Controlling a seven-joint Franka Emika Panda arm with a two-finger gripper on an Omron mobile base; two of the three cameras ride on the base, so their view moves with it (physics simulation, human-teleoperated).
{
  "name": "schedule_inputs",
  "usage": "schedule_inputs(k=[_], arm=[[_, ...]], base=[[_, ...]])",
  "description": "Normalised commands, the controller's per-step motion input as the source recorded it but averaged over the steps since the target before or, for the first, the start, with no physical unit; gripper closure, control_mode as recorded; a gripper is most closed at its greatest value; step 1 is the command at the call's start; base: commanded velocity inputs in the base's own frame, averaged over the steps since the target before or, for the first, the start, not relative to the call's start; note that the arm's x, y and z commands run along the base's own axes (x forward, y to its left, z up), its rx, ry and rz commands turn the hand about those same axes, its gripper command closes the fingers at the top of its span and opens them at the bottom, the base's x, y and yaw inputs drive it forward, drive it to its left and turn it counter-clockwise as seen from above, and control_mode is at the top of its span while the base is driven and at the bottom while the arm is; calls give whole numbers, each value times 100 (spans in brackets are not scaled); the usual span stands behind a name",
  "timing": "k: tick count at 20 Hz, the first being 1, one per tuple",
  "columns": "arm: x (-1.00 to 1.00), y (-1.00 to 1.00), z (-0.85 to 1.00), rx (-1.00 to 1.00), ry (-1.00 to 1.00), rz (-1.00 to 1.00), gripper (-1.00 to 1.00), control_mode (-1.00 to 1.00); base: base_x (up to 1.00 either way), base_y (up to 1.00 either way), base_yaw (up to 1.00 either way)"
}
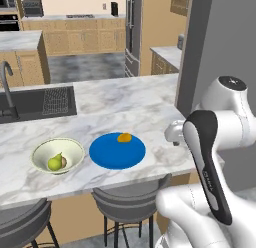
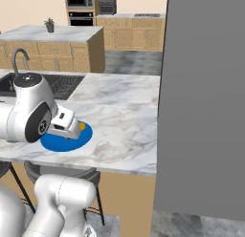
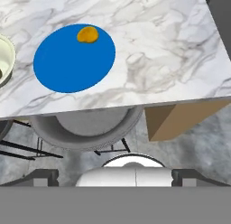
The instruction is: Take the fruits from the plate on the dining counter and place two fruits in each bowl.
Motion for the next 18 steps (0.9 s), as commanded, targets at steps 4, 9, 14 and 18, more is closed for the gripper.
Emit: schedule_inputs(k=[4,9,14,18], arm=[[0,0,0,0,0,0,-100,100],[34,13,0,0,0,0,-100,-100],[100,59,-4,0,1,0,-100,-100],[100,60,-12,0,3,-1,-100,-100]], base=[[0,0,0],[6,2,0],[0,0,0],[0,0,0]])
